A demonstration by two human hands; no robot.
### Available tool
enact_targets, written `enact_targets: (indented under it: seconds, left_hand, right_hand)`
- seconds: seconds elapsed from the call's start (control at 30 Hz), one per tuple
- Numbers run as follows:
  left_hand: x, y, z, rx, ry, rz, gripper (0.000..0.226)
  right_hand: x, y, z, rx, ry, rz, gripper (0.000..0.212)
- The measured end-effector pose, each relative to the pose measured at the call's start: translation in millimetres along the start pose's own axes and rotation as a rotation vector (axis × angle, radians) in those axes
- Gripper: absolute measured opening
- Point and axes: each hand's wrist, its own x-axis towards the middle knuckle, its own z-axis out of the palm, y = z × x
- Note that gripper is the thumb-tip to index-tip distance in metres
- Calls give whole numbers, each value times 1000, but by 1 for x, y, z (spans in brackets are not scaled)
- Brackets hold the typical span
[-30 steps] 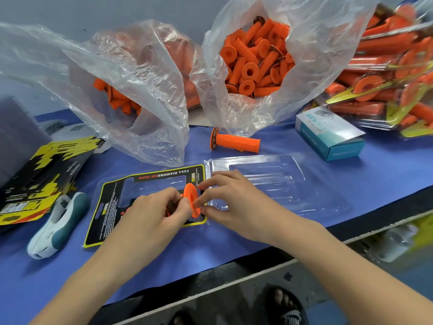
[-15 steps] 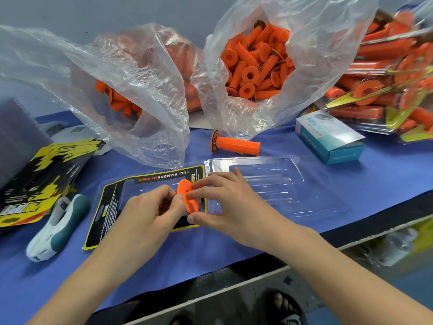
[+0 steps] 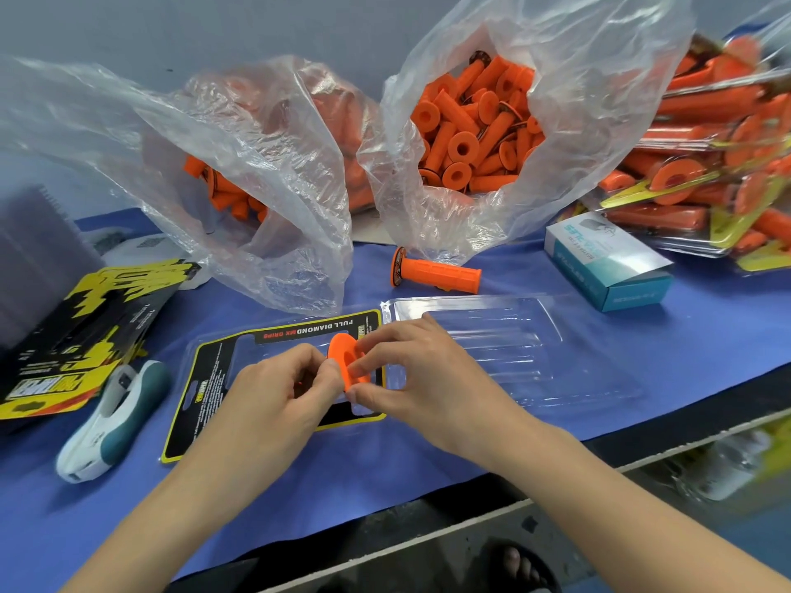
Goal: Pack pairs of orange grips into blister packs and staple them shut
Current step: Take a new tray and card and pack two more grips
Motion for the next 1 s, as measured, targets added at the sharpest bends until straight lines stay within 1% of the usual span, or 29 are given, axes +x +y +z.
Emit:
enact_targets:
  seconds: [0.17, 0.37, 0.53, 0.6, 0.67, 0.77, 0.8, 0.87, 0.93, 1.0]
  left_hand:
    - [2, -1, -1, -19, 11, 0, 26]
    - [0, -2, -1, -4, 15, -2, 23]
    - [-3, 1, 1, 30, 8, 13, 21]
    - [-3, 2, 3, 93, 1, 0, 25]
    - [-2, 3, 5, 161, 0, 3, 30]
    - [-1, 4, 8, 201, -1, -1, 33]
    - [-2, 5, 10, 222, 1, 1, 34]
    - [-2, 5, 12, 289, 19, 2, 36]
    - [-2, 5, 13, 338, 26, -6, 38]
    - [-1, 5, 11, 334, 6, -25, 42]
  right_hand:
    - [-1, -2, 2, -13, 44, -6, 13]
    - [-2, -2, 3, -64, -4, 1, 19]
    - [-2, 1, -2, -122, -112, -7, 25]
    - [0, 2, -6, -161, -173, -33, 26]
    - [1, 2, -10, -194, -225, -41, 24]
    - [5, 6, -19, -121, -275, -40, 19]
    - [9, 9, -23, -98, -259, -30, 19]
    - [23, 19, -31, -136, -121, 12, 18]
    - [46, 31, -40, -282, 32, 95, 25]
    - [67, 44, -45, -437, 67, 219, 37]
